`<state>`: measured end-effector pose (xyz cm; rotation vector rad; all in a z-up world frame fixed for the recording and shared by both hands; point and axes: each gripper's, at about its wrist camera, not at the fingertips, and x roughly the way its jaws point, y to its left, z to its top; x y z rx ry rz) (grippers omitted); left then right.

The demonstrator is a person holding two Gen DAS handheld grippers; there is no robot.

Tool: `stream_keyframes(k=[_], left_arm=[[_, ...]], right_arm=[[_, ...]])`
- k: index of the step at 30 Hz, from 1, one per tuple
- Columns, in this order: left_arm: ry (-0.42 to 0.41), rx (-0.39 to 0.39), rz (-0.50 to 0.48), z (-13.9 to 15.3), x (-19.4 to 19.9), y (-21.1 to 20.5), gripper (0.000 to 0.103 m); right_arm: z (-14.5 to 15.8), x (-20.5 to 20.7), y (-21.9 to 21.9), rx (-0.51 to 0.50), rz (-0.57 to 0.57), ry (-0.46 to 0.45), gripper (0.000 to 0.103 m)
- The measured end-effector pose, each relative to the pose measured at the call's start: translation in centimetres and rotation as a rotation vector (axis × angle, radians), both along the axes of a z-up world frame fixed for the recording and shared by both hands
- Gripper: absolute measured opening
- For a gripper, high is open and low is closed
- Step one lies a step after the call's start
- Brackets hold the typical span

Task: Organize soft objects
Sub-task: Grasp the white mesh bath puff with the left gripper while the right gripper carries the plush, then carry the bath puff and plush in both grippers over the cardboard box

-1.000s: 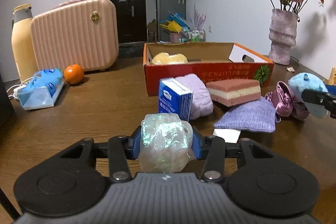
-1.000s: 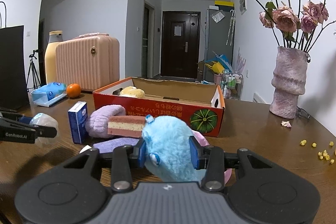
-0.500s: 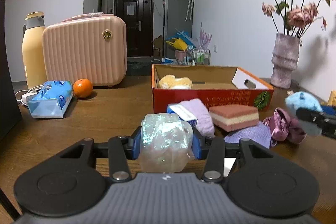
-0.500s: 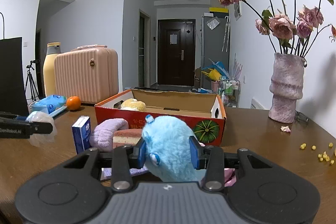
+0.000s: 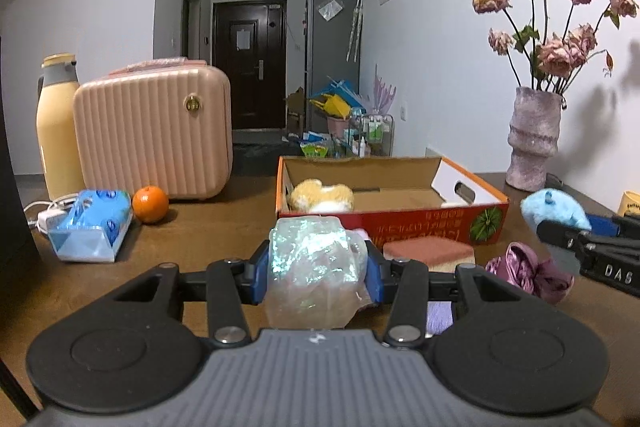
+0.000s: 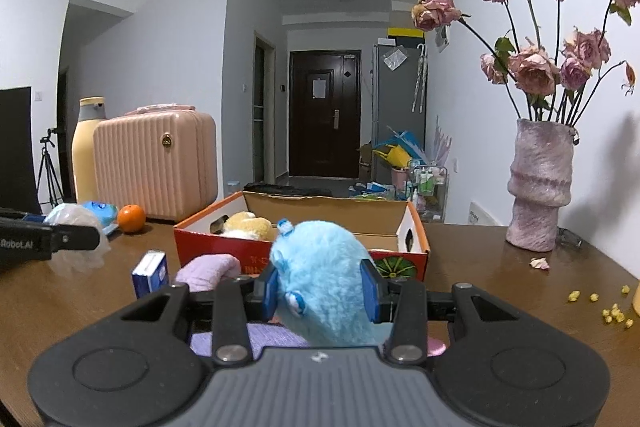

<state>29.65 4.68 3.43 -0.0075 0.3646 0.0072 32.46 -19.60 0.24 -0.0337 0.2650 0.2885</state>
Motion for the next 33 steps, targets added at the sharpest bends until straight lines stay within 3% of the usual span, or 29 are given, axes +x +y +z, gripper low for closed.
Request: stream_keyframes(k=[18,33], left_arm=[[-0.056,-0.055,0.018,2.8,4.3,-0.3,0.046],[-0.059,-0.075,0.029,3.2,9.0,-0.2,0.046]], right_arm=[[2.9,3.9,2.9,-0.01,-0.01,-0.037,0.04],[3.8,9.9,4.2,-0.01,-0.058,0.008,0.04]])
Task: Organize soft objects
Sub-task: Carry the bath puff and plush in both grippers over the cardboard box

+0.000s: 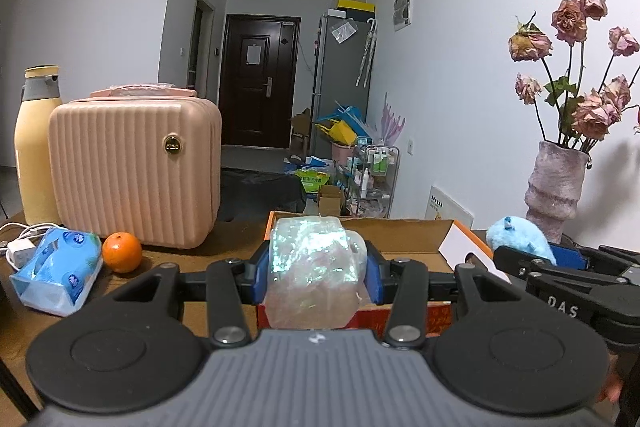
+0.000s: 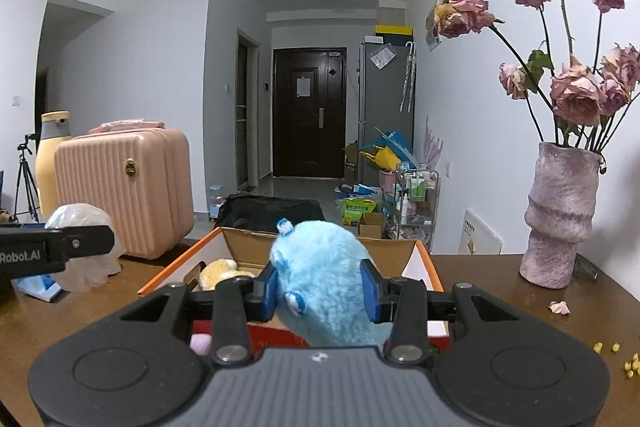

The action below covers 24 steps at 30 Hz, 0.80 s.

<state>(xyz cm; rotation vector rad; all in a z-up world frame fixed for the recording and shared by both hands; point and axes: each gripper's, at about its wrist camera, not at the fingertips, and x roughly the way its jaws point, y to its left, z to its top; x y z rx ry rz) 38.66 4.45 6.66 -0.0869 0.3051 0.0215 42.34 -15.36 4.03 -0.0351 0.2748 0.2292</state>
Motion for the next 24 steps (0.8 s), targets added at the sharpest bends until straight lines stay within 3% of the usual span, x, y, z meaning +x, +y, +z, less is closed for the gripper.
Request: stream_keyframes(k=[24], left_arm=[[0.045,-0.011,-0.02,-1.0,9.2,-0.4,0.044]], right_arm=[[-0.3,8.5,0.9,-0.037,-0.024,0.07,0.04]])
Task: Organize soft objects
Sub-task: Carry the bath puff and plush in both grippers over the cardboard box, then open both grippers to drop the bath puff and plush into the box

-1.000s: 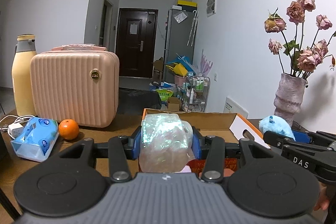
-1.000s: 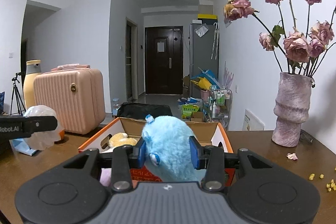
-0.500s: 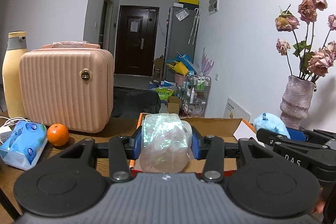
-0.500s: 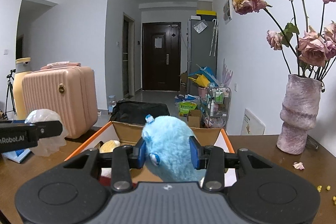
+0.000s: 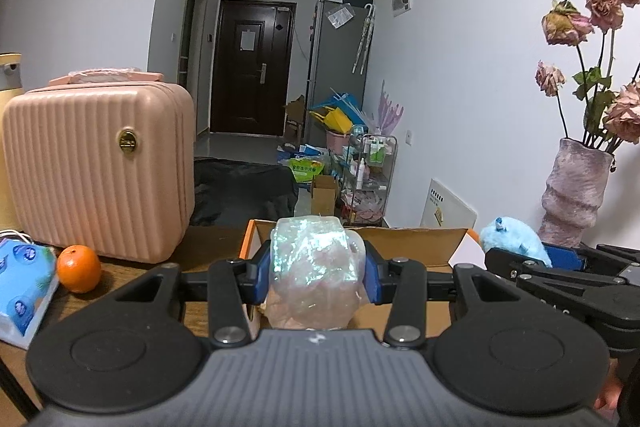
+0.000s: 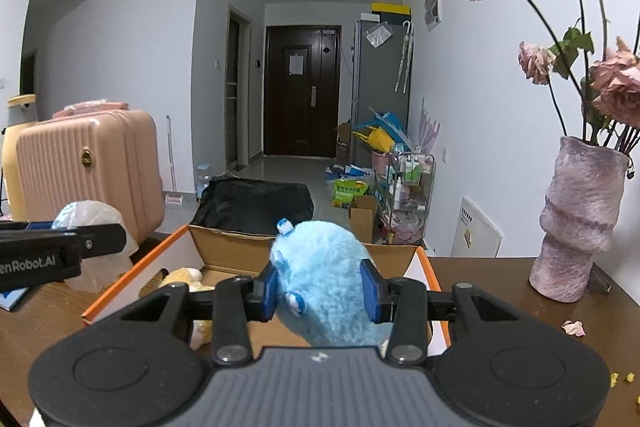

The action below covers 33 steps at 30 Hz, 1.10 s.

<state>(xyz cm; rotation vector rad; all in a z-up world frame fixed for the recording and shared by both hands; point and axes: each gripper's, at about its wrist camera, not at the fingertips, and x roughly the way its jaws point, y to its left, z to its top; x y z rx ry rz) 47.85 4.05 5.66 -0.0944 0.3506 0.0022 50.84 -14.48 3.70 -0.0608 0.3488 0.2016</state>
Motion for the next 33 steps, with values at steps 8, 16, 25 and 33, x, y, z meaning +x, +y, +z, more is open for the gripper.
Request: stream_keyframes(k=[8,16,25,33], left_arm=[[0.015,0.017,-0.005,-0.5,3.0,-0.5,0.044],[0.043,0.04,-0.017,-1.7,6.1,-1.1,0.044],[0.084,0.038,-0.017,-2.9,7.5,-0.7,0.043],[0.107,0.006,-0.005,-3.0,7.8,-0.2,0.063]], right_arm=[[-1.1,3.6,0.1,-0.022,-0.022,0.055,0.04],[-2.7,5.8,0.3,-0.046,-0.011,0.09,0.04],[-4.3,7.1,0.7,-0.084,-0.02,0.133,0.042],[-4.2,6.6,0.6,-0.09,-0.029,0.096,0.096]])
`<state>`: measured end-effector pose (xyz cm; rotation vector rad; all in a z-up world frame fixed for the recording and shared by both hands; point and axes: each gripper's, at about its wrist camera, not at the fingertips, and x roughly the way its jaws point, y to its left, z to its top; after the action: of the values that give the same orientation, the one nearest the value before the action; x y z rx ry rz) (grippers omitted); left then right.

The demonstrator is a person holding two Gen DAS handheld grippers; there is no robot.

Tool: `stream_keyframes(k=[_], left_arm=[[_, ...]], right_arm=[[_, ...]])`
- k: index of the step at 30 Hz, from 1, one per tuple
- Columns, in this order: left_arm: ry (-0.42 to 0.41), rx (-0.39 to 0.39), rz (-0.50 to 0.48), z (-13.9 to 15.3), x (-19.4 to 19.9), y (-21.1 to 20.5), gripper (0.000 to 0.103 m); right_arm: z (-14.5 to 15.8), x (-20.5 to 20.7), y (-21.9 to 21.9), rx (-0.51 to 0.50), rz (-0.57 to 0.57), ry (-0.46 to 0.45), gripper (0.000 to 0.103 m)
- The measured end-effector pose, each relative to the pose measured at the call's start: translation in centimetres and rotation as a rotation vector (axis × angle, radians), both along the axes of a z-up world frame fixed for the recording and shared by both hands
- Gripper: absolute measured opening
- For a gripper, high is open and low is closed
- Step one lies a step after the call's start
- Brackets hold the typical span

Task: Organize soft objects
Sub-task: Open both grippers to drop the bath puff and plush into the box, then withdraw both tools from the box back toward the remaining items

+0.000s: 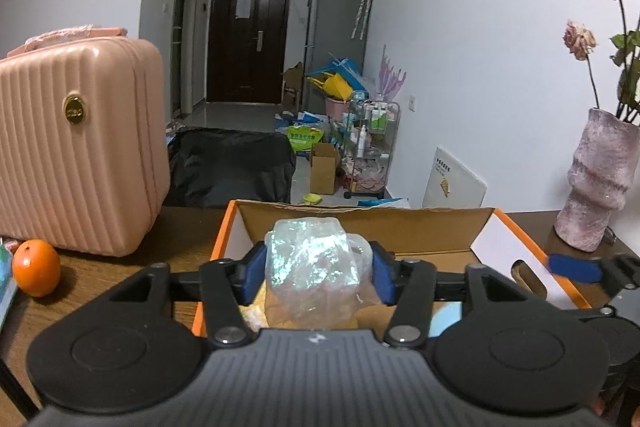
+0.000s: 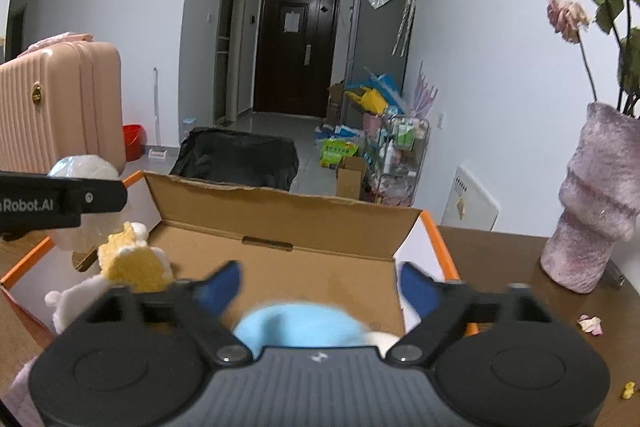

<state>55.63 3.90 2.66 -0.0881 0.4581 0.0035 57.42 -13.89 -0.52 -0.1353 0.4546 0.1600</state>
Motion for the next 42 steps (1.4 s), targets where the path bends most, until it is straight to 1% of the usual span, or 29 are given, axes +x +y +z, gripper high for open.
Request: stream_keyframes(k=[1,2,6,11,13,15,17,24,29,36,42], left_arm=[[0.0,-0.002,0.007,0.0,0.0,0.1,0.065],[0.0,-0.005,0.01,0.0,0.0,0.2,0.07],[-0.01,-0.002,0.017,0.0,-0.2,0.2,0.08],[-0.018,0.005,0.018,0.0,-0.4,0.1,0.082],[-0.02,0.001,0.022,0.0,-0.4,0.1,0.087],[-0.028,-0.004,0.032,0.0,-0.5,0.2,0.097],[-0.039,-0.011,0.039,0.1,-0.7,0.3,0.103],[-0.054,-0.022,0.061,0.5,-1.2,0.7,0.103],[-0.065,-0.038,0.066,1.1,-2.1,1.0,0.103],[-0.101,-0.04,0.087,2.0,-4.4,1.4,0.103],[-0.127,-0.035,0.115,2.5,-6.7,1.4,0.103]], right_arm=[[0.0,-0.1,0.0,-0.002,-0.003,-0.011,0.1],[0.1,-0.1,0.0,-0.003,-0.005,-0.016,0.102],[-0.1,0.0,0.0,-0.013,-0.008,-0.005,0.103],[-0.3,0.1,0.3,-0.025,0.0,0.003,0.103],[-0.2,0.1,0.2,-0.025,0.0,0.005,0.103],[-0.2,0.0,0.2,-0.021,-0.001,0.014,0.103],[-0.1,0.0,0.1,-0.009,-0.002,0.022,0.103],[0.2,-0.1,0.1,-0.013,-0.029,0.035,0.103],[0.8,-0.9,0.0,-0.007,-0.035,0.023,0.103],[1.9,-2.9,-0.1,-0.008,-0.026,-0.009,0.103],[2.5,-5.4,-0.6,-0.009,-0.004,-0.037,0.103]])
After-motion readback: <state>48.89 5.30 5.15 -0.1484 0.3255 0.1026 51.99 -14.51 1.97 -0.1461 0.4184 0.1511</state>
